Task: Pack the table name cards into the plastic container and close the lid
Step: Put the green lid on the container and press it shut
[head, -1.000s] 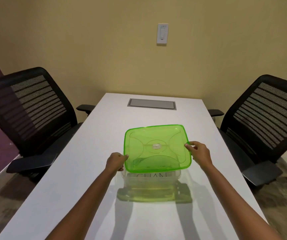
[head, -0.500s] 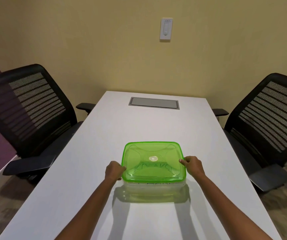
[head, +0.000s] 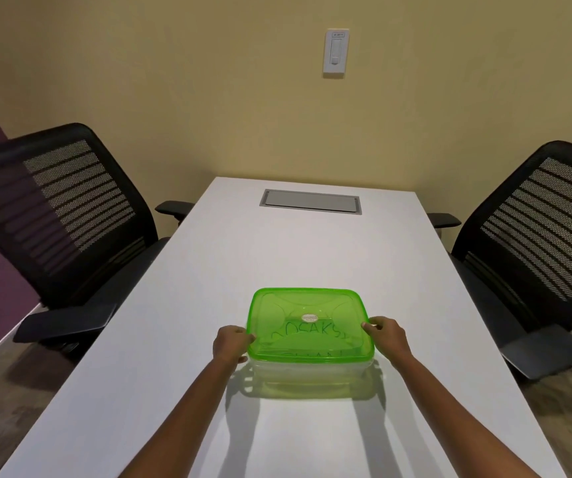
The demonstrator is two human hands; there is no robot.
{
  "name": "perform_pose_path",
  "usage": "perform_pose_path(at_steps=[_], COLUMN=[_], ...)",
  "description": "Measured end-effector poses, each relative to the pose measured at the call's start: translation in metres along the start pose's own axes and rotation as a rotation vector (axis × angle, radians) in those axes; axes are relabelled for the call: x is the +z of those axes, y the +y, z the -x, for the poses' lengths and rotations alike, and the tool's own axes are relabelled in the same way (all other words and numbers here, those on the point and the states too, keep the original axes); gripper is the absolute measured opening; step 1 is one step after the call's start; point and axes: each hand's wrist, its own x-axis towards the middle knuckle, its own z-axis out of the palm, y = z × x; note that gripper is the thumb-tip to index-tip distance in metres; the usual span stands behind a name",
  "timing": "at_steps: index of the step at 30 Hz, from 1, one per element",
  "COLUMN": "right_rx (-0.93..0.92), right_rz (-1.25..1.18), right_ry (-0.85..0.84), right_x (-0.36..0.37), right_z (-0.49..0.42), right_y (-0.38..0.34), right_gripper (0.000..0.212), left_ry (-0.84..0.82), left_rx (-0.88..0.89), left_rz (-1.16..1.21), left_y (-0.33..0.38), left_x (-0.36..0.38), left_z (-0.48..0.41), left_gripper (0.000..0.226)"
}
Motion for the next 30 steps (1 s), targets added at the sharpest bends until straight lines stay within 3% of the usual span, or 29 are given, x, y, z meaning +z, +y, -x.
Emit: perform_pose_path(at_steps=[5, 8, 9, 13, 30], right_rx=[0.094, 0.15, 0.161, 0.192, 0.234], right_rz=[-0.141, -0.236, -0.264, -0.333, -0.412], right_ry=[-0.067, -0.098, -0.102, -0.09, -0.061], right_x=[0.003, 0.005, 0.005, 0.007, 0.012], right_z=[0.006, 0.012, 0.014, 0.019, 0.015], right_y=[0.01, 0.015, 0.017, 0.025, 0.028], right_gripper=[0.042, 0.042, 0.042, 0.042, 0.03], left_ry=[-0.147, -0.201, -0.203, -0.172, -0.043], left_rx=[-0.136, -0.186, -0.187, -0.149, -0.098], left_rz=[0.046, 0.075, 0.095, 0.212, 0.278], left_y=[-0.006, -0.009, -0.009, -0.011, -0.027], left_x=[0.0, -0.001, -0.001, 0.004, 0.012], left_z=[0.006, 0.01, 0.012, 0.017, 0.012], left_gripper=[0.028, 0.021, 0.019, 0.045, 0.04])
